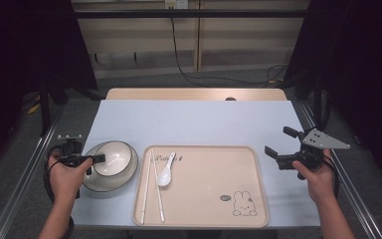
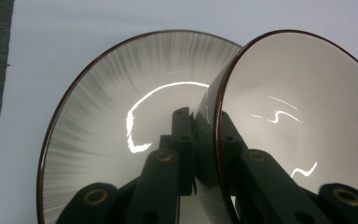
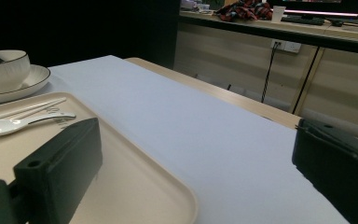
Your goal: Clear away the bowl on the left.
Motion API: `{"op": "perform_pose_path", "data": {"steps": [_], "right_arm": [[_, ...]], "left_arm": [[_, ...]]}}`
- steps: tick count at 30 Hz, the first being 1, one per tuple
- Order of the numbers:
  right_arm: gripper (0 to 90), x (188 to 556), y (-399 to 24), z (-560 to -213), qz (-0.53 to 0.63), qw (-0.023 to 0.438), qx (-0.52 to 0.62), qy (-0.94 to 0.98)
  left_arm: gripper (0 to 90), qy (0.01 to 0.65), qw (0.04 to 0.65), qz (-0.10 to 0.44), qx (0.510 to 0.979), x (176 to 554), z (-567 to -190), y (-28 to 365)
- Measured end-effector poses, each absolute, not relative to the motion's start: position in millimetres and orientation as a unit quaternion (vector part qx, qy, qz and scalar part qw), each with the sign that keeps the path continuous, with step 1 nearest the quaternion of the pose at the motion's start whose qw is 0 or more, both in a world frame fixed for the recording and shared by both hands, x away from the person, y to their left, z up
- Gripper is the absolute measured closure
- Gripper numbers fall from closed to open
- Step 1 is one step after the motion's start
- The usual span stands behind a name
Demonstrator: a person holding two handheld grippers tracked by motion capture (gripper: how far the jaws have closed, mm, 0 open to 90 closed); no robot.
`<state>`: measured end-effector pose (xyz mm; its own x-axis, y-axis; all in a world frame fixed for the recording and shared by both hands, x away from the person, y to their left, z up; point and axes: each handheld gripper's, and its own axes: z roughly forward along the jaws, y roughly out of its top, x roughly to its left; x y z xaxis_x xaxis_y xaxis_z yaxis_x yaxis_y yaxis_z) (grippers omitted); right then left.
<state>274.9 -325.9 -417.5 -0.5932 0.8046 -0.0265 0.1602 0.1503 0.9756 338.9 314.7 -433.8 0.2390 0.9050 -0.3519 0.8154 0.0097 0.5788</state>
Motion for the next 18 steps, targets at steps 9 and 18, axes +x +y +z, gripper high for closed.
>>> {"op": "perform_pose_path", "data": {"steps": [9, 18], "right_arm": [[1.1, 275, -326, -417, 0.554, 0.294, 0.343, 0.7], [1.1, 275, -326, -417, 0.555, 0.291, 0.344, 0.699]], "left_arm": [[82.5, 0.606, 0.368, 0.053, 0.703, 340, -415, 303], [82.4, 0.574, 0.377, 0.036, 0.726, 343, -401, 279]]}}
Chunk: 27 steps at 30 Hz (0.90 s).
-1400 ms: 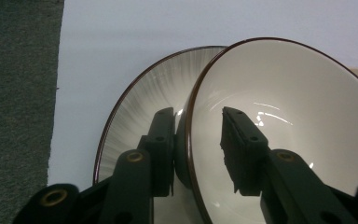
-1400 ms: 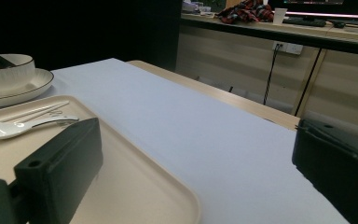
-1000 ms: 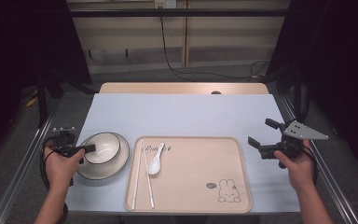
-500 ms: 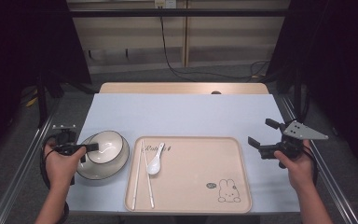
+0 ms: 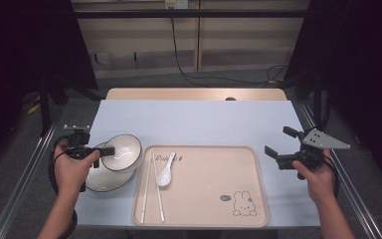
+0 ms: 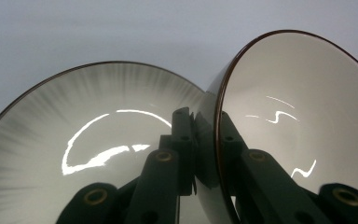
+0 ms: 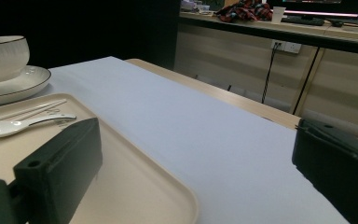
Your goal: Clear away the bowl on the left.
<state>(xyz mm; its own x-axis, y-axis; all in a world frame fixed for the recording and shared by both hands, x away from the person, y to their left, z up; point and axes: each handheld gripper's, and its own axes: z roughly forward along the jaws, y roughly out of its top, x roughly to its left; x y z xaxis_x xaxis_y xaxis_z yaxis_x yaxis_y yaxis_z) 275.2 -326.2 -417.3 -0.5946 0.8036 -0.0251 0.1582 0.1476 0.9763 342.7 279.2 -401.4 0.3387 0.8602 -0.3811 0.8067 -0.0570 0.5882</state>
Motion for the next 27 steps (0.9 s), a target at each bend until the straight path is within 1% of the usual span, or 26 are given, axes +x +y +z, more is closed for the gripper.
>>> {"op": "perform_pose_path", "data": {"steps": [7, 12, 27], "right_arm": [[1.0, 275, -326, -418, 0.556, 0.289, 0.345, 0.699], [0.9, 275, -326, -418, 0.556, 0.286, 0.346, 0.7], [0.8, 275, -325, -418, 0.558, 0.284, 0.344, 0.7]], "left_arm": [[82.4, 0.556, 0.39, 0.025, 0.734, 342, -393, 258], [82.4, 0.535, 0.389, 0.018, 0.75, 341, -389, 246], [82.3, 0.509, 0.417, 0.007, 0.753, 341, -395, 214]]}}
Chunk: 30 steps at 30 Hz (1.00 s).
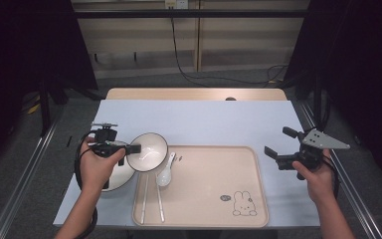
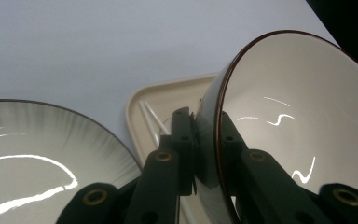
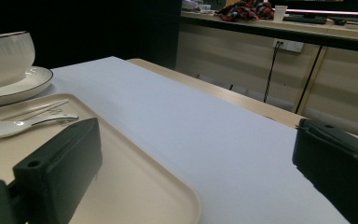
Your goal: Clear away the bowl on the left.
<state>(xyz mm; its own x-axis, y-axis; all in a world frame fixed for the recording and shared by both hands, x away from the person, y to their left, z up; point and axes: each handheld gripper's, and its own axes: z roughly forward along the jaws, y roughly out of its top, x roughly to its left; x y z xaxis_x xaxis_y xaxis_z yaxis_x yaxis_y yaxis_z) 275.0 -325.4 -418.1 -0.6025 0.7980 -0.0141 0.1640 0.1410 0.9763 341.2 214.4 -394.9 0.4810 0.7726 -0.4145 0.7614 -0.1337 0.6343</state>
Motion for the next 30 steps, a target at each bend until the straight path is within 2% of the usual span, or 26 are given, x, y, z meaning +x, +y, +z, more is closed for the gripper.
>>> {"op": "perform_pose_path", "data": {"steps": [30], "right_arm": [[0.9, 275, -325, -418, 0.555, 0.285, 0.343, 0.702]], "left_arm": [[82.2, 0.439, 0.392, -0.053, 0.807, 328, -415, 143]]}}
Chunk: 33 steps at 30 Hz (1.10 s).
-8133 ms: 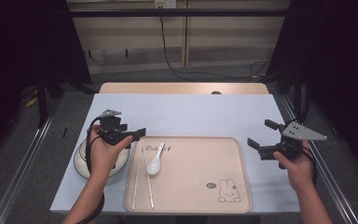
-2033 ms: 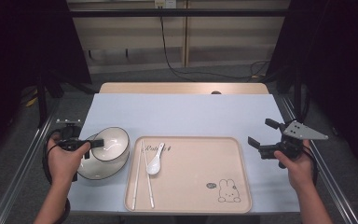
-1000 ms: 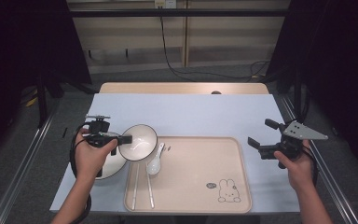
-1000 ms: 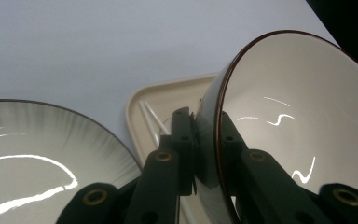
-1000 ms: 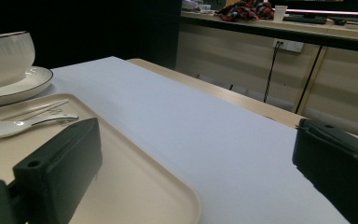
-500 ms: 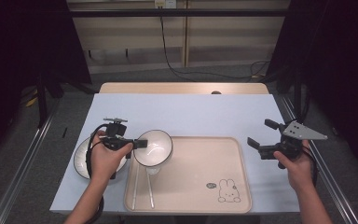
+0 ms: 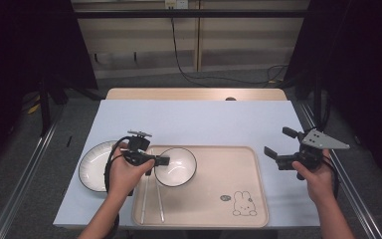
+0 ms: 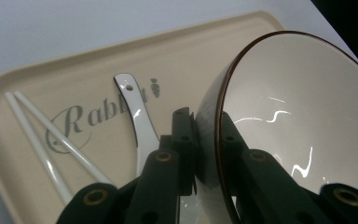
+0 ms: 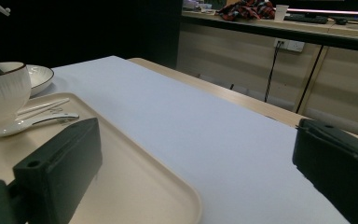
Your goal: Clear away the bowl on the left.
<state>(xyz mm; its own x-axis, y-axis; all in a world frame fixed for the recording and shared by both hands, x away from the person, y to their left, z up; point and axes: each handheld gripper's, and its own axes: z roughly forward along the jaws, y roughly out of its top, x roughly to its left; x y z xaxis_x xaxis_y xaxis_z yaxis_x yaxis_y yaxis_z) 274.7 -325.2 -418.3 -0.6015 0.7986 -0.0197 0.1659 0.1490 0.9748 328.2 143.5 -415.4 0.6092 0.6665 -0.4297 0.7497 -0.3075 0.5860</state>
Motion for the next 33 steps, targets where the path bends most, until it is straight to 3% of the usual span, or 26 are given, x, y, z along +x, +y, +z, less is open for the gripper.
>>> {"op": "perform_pose_path", "data": {"steps": [33], "right_arm": [[0.9, 275, -325, -419, 0.556, 0.285, 0.342, 0.702]], "left_arm": [[82.1, 0.403, 0.36, -0.083, 0.837, 313, -435, 113]]}}
